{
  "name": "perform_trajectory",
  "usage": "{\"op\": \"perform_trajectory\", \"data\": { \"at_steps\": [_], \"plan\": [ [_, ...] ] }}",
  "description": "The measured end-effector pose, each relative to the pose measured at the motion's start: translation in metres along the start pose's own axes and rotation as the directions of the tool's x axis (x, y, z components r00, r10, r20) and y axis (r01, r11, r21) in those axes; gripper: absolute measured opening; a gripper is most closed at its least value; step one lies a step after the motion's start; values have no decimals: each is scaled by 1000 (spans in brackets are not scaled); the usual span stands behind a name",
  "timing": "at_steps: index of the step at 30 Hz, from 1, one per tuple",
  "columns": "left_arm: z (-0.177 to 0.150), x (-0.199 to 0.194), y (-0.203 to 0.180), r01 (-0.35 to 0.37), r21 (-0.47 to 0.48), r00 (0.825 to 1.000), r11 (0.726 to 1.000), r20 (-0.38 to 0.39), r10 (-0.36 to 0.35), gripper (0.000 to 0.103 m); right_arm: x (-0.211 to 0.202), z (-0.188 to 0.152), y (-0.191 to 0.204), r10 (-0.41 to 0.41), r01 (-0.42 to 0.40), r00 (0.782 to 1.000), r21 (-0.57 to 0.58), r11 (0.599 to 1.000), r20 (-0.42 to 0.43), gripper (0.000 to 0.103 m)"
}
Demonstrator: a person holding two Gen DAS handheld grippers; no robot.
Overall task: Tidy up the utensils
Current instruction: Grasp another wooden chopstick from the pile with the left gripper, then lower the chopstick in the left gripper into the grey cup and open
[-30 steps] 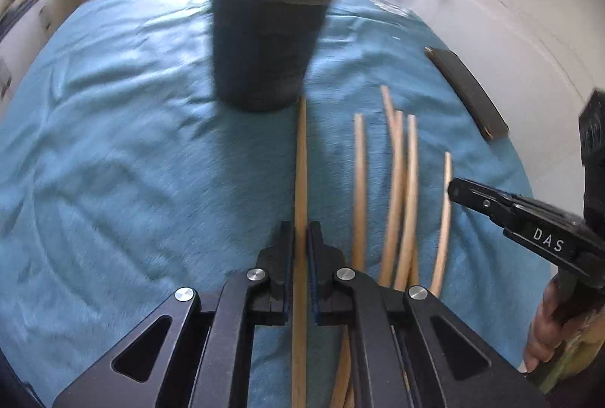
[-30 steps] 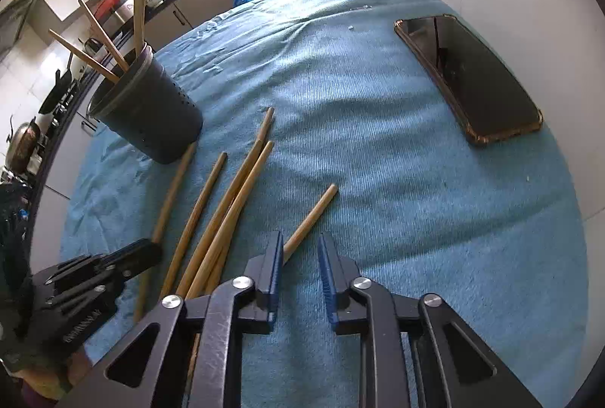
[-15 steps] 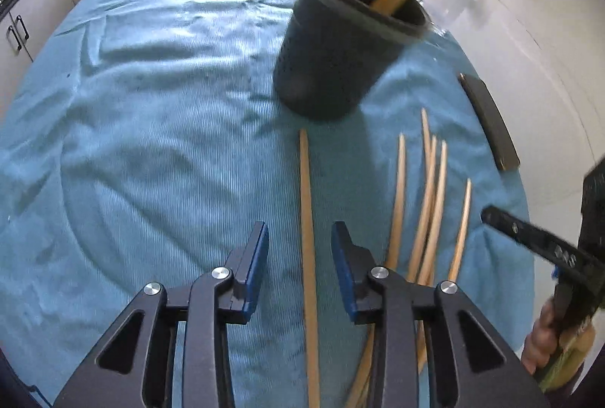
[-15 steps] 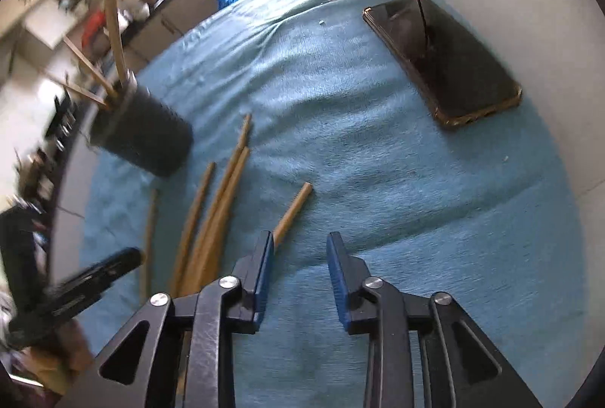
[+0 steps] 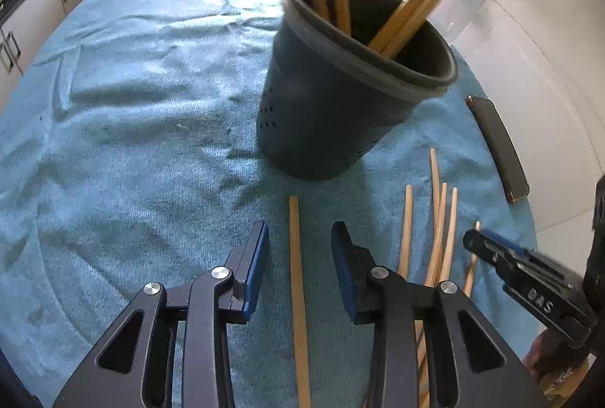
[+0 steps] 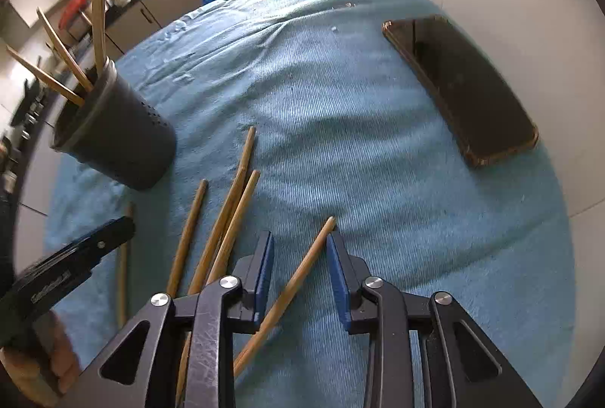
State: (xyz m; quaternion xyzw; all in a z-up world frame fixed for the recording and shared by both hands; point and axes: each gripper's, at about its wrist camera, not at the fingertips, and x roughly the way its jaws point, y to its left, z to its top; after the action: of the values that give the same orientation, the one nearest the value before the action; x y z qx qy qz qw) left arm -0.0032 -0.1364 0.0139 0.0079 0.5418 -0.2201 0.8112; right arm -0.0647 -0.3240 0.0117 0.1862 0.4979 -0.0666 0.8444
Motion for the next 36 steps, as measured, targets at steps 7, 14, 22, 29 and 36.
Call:
{"op": "perform_trajectory", "data": {
  "at_steps": [7,14,22,29,36],
  "plan": [
    [-4,-11,0,2,41,1000,999,23,-3,5,-3,5,-3,15,-15,1000,15,1000,16,6],
    [-11,-86,-1,25,67,987,997,158,-35,5,-59,-1,-12,126,-127,979,-7,992,160,6],
    [-39,-163,-18,31,112,949,993,308,-64,5,-130,-27,-1,150,-125,936,-97,987,317,6],
    [-86,-210,-25,-34,157,909,987,414,-34,5,-176,-59,2,162,-113,900,-143,983,404,6],
    [-123,-245,-31,-59,184,875,981,483,-38,5,-222,-90,2,173,-102,858,-169,980,483,6]
  ]
}}
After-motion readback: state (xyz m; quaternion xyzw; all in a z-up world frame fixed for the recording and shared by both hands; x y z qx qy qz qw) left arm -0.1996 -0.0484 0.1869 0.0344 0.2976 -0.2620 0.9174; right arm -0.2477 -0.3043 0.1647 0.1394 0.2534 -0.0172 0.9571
